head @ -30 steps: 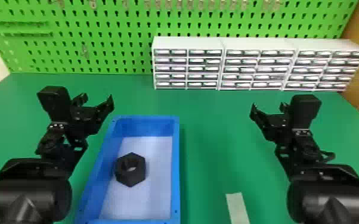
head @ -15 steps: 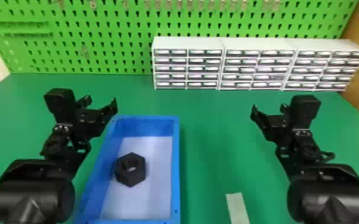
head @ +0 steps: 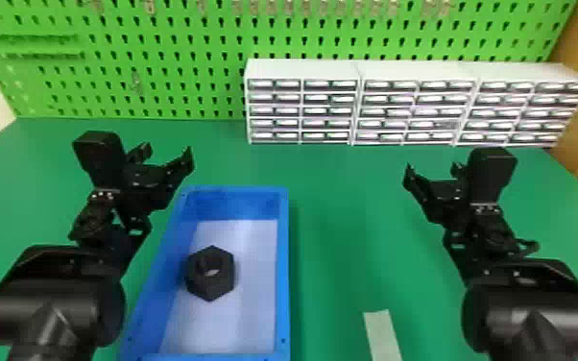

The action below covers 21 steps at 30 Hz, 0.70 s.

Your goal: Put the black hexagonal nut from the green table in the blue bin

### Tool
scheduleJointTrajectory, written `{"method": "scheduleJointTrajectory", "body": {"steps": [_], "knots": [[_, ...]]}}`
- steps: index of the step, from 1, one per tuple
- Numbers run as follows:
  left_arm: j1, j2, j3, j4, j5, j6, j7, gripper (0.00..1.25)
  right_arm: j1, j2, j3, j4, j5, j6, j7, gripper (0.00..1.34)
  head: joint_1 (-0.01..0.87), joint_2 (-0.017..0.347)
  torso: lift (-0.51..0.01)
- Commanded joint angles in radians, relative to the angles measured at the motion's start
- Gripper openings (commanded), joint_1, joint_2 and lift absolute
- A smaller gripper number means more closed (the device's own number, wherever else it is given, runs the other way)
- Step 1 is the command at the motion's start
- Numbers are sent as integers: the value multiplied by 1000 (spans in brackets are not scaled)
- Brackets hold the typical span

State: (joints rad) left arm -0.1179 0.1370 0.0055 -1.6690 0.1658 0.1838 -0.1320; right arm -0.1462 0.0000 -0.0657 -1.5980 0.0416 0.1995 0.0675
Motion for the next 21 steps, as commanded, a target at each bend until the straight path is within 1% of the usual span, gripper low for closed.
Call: {"method": "scheduleJointTrajectory", "body": {"steps": [1, 6, 21], "knots": [[-3, 1, 2, 0, 3, -3, -3, 787, -1, 1, 3, 4, 3, 1, 0, 939, 686, 52, -97], [-8, 1, -4, 0, -2, -3, -3, 787, 7, 1, -3, 6, 1, 5, 0, 939, 686, 52, -97], [-5, 0, -4, 5, 4, -3, -3, 787, -1, 1, 9, 9, -8, 15, 0, 939, 686, 52, -97]]}}
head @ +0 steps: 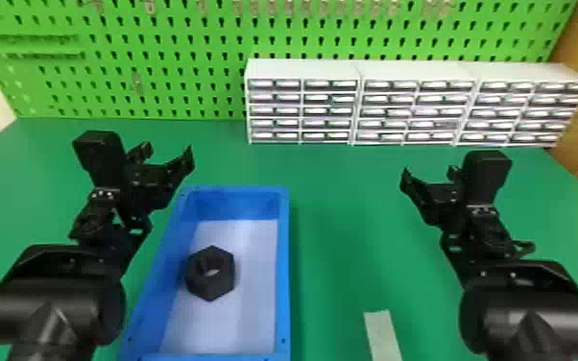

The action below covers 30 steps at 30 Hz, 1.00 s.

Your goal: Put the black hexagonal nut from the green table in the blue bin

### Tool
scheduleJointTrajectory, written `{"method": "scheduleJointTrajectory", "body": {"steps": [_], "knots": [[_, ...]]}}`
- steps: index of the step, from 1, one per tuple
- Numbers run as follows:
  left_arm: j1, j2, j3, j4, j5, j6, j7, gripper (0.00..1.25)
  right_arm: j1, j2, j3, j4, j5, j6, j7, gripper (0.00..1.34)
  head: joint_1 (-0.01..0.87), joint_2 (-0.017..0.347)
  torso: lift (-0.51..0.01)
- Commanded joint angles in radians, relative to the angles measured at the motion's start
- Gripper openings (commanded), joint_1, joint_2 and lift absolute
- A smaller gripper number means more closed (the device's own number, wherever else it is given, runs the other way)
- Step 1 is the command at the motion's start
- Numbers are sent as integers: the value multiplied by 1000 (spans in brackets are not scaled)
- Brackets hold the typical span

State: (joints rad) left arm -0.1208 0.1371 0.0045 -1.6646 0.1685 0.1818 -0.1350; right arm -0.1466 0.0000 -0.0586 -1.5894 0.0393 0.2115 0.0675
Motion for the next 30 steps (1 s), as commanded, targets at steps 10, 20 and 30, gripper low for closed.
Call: {"method": "scheduleJointTrajectory", "body": {"steps": [10, 20, 30], "knots": [[0, -1, 3, -6, 13, 1, 0, 787, 18, 1, 2, -7, -21, 14, 0, 939, 686, 52, -97], [-11, -1, 22, -21, 5, 16, 2, 787, 4, 1, 11, -12, -7, 16, 0, 939, 686, 52, -97], [-13, -1, 45, -34, -20, 36, 2, 787, -1, 1, 16, -23, 4, 29, 0, 939, 686, 52, -97]]}}
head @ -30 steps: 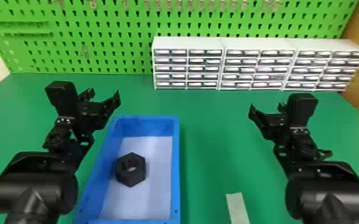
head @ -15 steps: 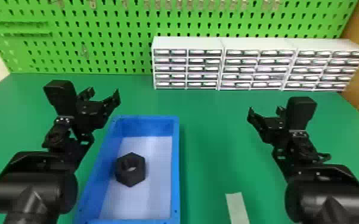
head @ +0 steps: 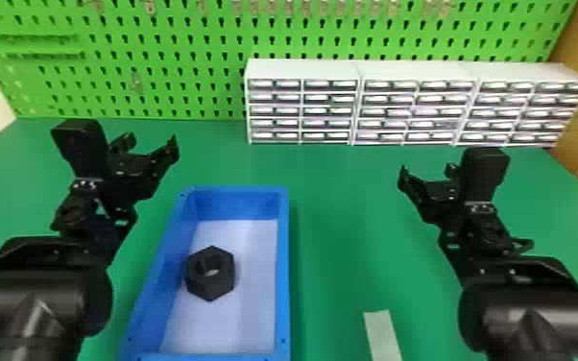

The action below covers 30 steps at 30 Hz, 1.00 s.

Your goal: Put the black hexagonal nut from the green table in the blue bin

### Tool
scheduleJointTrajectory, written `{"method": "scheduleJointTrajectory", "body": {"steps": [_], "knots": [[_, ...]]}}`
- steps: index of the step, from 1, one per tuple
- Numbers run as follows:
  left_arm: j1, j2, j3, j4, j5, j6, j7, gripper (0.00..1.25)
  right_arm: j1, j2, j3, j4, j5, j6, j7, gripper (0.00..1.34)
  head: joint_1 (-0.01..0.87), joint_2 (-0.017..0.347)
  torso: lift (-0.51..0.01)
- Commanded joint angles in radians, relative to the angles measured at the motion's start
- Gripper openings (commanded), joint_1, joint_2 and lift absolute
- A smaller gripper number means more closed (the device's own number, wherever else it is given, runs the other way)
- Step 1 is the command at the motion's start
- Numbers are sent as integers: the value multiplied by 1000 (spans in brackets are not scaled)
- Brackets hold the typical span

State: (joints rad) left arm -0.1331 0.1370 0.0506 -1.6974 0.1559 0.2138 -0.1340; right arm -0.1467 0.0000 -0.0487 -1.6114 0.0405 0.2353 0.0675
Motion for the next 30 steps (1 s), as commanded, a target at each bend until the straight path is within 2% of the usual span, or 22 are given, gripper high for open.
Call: {"method": "scheduleJointTrajectory", "body": {"steps": [1, 30], "knots": [[0, 0, -6, -1, -7, 4, 1, 787, -1, 1, 7, -1, 2, 7, 0, 939, 686, 52, -97], [33, 0, -3, -15, -16, 6, 25, 787, -4, 1, 3, -1, 2, 1, -6, 939, 686, 52, -97]]}}
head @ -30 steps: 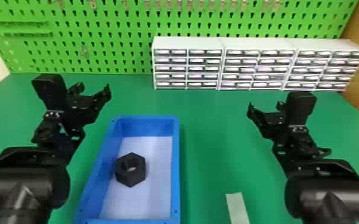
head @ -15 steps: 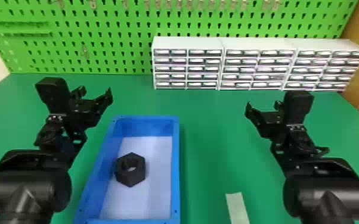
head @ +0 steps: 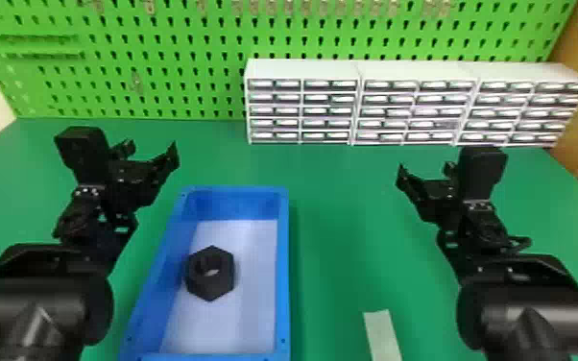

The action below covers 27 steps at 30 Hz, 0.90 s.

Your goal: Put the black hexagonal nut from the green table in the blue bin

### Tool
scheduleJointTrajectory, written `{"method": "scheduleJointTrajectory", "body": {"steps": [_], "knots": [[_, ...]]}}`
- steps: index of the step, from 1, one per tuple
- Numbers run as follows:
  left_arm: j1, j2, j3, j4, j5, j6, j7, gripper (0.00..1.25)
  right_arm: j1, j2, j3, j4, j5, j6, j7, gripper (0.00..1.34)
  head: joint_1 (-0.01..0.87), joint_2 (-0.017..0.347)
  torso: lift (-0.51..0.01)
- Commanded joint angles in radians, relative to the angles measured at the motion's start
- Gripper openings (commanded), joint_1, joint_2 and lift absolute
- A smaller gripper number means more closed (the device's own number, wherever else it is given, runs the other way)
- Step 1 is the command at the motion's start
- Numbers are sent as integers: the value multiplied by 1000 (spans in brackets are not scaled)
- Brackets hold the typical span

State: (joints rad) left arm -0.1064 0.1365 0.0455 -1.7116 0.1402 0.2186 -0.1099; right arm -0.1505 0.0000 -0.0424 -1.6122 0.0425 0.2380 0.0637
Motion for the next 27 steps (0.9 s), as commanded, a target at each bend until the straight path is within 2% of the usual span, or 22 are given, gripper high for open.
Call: {"method": "scheduleJointTrajectory", "body": {"steps": [1, 27], "knots": [[7, 0, 2, -2, -1, 1, 1, 787, 0, 1, -4, 0, 0, -3, -2, 939, 686, 52, -97], [7, 0, -3, 0, -5, 5, 3, 787, -4, 1, 1, 0, 0, -6, -4, 939, 686, 52, -97]]}}
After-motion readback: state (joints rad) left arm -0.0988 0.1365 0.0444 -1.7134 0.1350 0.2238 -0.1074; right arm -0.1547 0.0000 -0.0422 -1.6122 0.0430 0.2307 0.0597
